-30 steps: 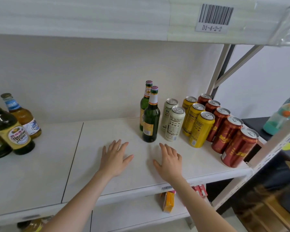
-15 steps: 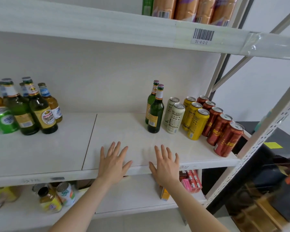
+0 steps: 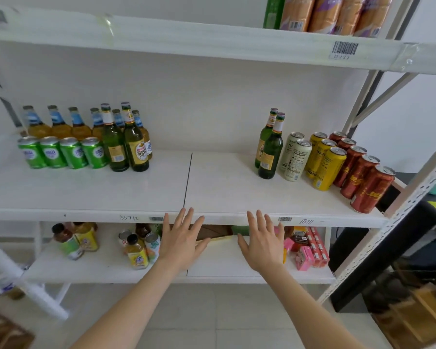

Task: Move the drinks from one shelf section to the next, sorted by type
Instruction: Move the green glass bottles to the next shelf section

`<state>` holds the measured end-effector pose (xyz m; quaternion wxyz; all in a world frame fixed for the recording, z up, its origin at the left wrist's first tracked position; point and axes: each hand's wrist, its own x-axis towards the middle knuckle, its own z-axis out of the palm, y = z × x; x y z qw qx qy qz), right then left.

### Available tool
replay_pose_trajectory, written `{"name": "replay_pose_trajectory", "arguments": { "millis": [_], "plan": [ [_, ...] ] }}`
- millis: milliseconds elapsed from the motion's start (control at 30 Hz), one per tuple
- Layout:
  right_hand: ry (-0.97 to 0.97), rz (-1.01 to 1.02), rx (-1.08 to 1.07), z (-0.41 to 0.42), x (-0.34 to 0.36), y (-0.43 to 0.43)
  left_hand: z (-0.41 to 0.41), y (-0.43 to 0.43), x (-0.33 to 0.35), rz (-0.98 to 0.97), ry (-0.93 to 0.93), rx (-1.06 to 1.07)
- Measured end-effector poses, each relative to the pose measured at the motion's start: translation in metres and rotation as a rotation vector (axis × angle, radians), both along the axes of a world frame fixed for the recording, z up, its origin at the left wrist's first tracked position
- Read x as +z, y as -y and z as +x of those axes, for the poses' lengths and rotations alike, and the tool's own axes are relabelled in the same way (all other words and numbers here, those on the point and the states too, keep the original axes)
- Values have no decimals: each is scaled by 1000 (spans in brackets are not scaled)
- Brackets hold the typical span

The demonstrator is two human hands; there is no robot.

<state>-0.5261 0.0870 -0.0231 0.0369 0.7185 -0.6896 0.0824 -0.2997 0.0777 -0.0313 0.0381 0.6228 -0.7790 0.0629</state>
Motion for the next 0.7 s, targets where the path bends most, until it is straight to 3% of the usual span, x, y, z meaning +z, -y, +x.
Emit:
{"name": "replay_pose_trajectory", "arguments": {
  "millis": [700],
  "plan": [
    [55, -6, 18, 245, -7, 3, 236, -11, 2, -7, 16, 25]
  ]
}}
